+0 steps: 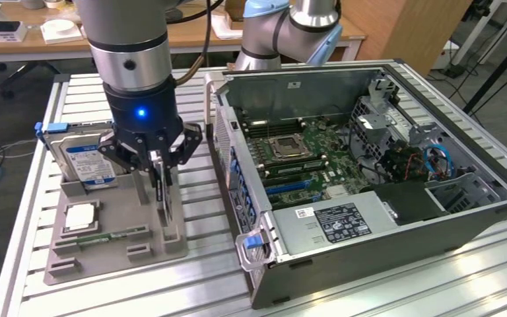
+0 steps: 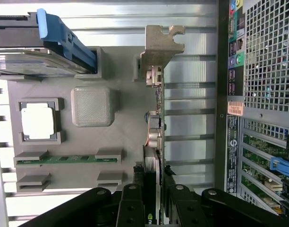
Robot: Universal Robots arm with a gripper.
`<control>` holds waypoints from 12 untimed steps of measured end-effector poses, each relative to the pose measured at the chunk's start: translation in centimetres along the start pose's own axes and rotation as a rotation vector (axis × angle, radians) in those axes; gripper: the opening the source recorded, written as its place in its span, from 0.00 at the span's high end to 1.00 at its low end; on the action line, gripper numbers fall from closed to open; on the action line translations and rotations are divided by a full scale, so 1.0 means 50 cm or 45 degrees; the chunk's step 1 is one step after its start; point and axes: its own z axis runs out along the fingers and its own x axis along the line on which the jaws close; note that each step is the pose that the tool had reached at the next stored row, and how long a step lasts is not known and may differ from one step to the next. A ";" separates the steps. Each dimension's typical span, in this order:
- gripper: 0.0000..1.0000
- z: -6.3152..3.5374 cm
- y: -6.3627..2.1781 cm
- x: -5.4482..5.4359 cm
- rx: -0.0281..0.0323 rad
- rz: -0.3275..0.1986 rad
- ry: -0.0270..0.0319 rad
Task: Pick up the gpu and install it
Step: 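Pick up the gpu and move the gpu toward the slot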
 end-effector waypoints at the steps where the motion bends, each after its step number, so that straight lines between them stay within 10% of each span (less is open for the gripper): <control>1: 0.74 0.000 0.000 0.000 -0.0003 -0.009 -0.0004; 12: 0.74 -0.004 0.000 0.000 -0.0007 -0.012 -0.0009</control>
